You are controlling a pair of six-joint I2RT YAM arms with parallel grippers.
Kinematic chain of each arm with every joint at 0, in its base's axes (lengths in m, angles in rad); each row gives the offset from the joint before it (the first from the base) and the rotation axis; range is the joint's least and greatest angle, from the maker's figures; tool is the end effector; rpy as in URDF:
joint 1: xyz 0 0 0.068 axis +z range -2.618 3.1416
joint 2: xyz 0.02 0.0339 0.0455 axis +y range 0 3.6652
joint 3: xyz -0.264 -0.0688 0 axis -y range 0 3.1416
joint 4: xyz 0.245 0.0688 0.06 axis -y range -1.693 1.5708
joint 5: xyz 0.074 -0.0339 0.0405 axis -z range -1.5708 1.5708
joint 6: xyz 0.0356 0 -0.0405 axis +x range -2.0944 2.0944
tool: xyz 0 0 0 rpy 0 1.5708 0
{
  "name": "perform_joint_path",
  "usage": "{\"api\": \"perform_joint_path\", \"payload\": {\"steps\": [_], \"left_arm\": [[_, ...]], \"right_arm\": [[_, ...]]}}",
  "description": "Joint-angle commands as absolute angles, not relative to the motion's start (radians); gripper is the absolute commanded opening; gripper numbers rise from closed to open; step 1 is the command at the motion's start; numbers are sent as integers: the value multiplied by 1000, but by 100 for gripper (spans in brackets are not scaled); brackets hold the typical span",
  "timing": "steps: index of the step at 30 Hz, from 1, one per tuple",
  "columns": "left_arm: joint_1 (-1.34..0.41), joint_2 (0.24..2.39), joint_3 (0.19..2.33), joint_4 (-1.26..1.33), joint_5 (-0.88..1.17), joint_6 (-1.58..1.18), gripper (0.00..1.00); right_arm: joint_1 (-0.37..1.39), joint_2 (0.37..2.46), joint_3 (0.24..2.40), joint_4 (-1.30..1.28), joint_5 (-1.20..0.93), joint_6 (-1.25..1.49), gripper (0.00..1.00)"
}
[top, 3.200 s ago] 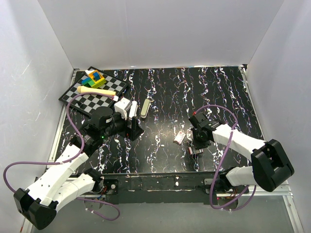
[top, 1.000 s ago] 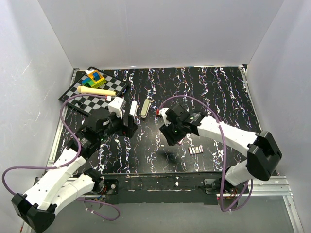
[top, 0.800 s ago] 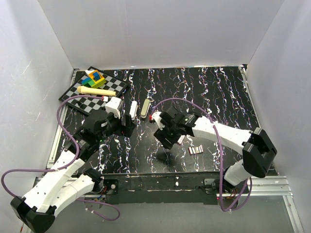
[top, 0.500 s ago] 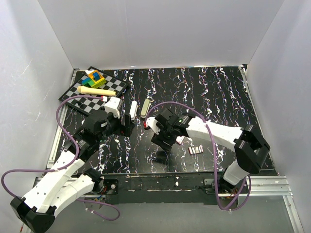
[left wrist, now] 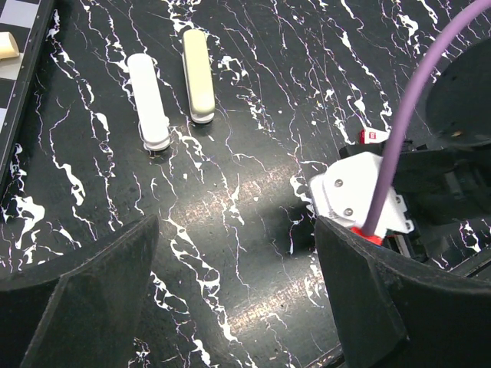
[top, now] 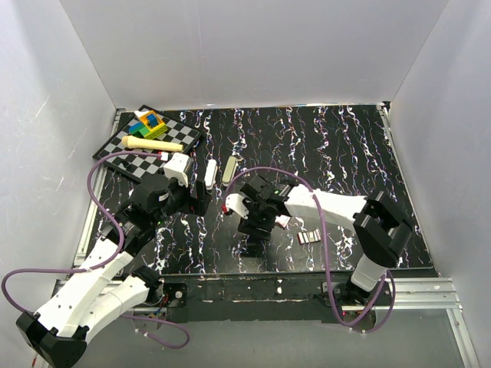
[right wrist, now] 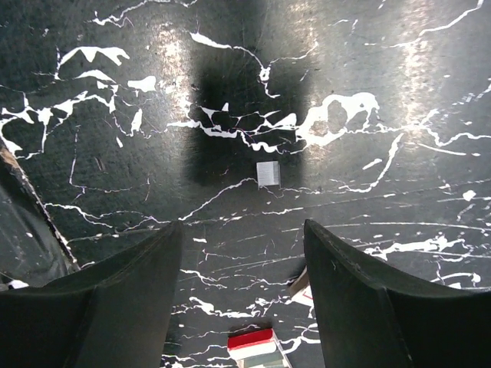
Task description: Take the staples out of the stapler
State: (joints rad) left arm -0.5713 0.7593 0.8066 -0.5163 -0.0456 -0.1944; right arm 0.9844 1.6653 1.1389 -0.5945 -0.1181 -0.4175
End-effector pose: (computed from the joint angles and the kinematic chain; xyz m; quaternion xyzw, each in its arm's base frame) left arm 0.1423 -0.0896 0.3172 0.1479 0.8390 -0.1775 0.4927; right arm 0.1816 0.2809 0.2066 -0.6377 0.7352 0.1175 0.1977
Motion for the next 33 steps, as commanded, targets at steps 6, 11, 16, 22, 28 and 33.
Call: {"api": "perform_joint_path", "payload": {"steps": [6, 11, 16, 22, 28, 33], "left_arm": [[-565, 742, 798, -518, -67, -193, 83], [-563, 742, 799, -518, -69, -192, 83], [-563, 741, 799, -518, -69, -192, 83], [-563, 749, 801, -517, -67, -190, 83], [-561, 753, 801, -517, -66, -190, 83], [-560, 756, 802, -517, -66, -190, 83]], "right_arm": [[991, 1732, 1212, -557, -155, -465, 70], [988, 1761, 1227, -557, -158, -460, 69], [968, 1790, 1241, -557, -173, -440, 67], [959, 1816, 1252, -566, -178, -437, 67], [956, 1838, 1253, -575, -173, -433, 67], [954, 1851, 1258, -583, -155, -430, 65]]}}
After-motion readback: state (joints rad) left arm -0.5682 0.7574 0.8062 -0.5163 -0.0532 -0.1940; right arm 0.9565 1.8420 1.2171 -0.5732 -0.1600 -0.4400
